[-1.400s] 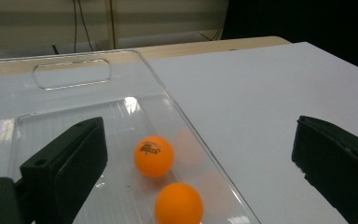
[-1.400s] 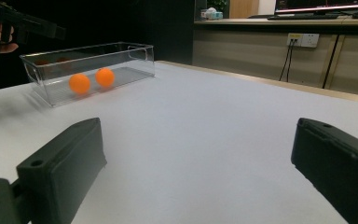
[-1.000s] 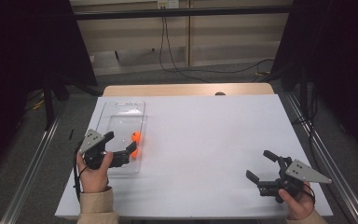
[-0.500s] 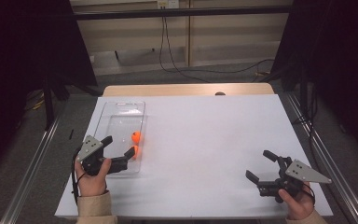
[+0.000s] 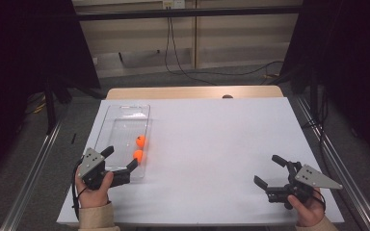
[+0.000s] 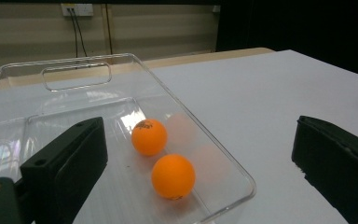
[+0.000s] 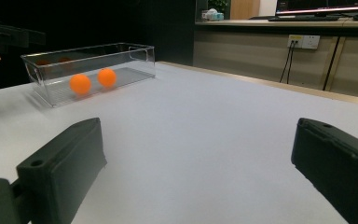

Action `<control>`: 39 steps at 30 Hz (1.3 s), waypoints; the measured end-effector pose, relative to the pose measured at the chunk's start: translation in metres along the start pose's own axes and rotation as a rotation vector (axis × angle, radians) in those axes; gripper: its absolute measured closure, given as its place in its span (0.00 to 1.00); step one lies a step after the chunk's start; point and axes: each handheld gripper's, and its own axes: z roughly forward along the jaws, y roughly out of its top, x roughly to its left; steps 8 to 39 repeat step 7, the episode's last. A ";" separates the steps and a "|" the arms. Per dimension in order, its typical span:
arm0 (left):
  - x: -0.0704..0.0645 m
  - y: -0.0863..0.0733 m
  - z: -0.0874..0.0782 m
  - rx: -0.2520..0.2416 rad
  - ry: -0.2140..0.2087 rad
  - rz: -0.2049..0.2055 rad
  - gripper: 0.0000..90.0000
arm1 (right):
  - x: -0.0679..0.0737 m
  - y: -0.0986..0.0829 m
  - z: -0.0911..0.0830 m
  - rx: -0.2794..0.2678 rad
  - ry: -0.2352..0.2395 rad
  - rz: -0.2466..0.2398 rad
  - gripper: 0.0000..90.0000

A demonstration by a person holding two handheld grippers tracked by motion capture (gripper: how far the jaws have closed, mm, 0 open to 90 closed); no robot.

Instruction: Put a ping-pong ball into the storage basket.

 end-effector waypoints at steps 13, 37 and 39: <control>-0.001 -0.003 0.002 -0.014 0.007 0.015 0.04 | 0.000 -0.001 0.000 0.003 -0.002 0.002 0.02; -0.001 -0.003 0.002 -0.014 0.007 0.015 0.04 | 0.000 -0.001 0.000 0.003 -0.002 0.002 0.02; -0.001 -0.003 0.002 -0.014 0.007 0.015 0.04 | 0.000 -0.001 0.000 0.003 -0.002 0.002 0.02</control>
